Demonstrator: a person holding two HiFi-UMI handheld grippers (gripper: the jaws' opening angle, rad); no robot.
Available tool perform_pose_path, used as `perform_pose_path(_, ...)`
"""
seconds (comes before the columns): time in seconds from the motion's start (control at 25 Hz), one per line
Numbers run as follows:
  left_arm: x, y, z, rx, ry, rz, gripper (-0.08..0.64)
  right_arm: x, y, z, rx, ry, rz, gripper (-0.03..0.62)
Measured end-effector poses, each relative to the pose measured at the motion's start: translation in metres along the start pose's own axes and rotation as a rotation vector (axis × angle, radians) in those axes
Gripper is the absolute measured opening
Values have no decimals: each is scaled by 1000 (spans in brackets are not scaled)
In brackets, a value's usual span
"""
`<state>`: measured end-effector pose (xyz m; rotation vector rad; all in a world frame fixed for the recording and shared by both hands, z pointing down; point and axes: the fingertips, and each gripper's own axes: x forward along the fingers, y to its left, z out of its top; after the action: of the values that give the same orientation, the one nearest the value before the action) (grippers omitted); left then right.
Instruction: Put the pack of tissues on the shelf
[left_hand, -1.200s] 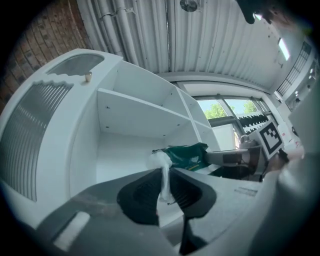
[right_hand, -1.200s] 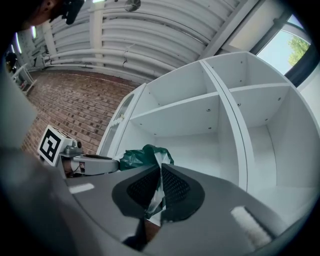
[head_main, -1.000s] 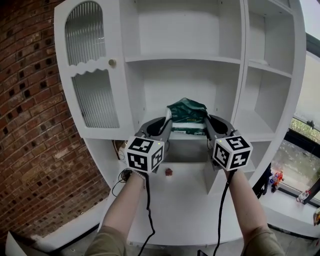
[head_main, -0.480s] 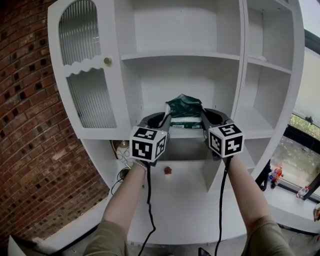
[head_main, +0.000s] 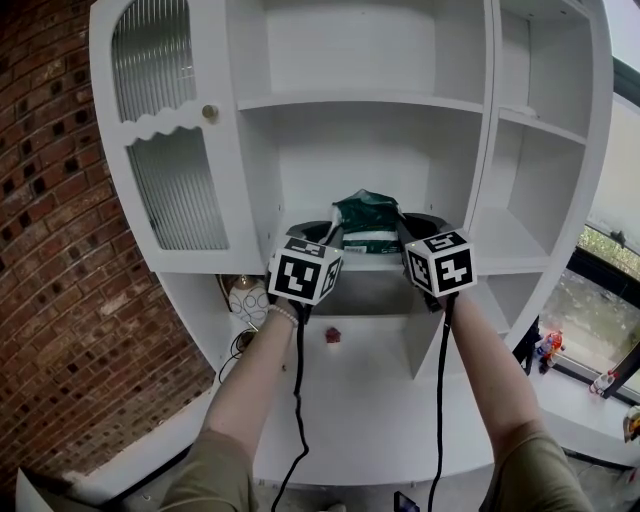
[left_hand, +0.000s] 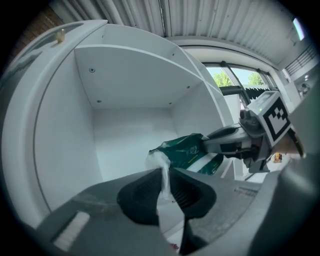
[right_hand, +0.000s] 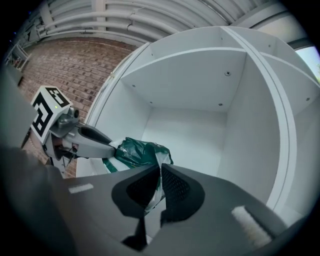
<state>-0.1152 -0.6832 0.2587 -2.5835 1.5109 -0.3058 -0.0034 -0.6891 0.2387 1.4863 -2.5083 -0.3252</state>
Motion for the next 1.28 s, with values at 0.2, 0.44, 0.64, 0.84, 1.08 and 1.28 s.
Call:
perform_pose_path(0.2, 8, 0, -8, 25, 60, 2, 61, 9, 0, -9, -32, 65, 1, 12)
perform_pose_path(0.44, 12, -1, -14, 76, 119, 8, 61, 17, -1, -25, 6, 131, 23, 14)
perform_pose_path(0.64, 15, 5, -16, 123, 161, 38, 61, 20, 0, -27, -36, 160, 28, 15)
perform_pose_path(0.84, 16, 8, -19, 138, 183, 54, 61, 22, 1, -33, -28, 175, 28, 17)
perform_pose_path(1.08, 23, 4, -28, 109, 192, 22, 63, 23, -2, -31, 7, 146, 18, 25)
perform_pose_path(1.28, 16, 9, -18, 147, 166, 65, 69, 23, -4, -32, 41, 124, 16, 37)
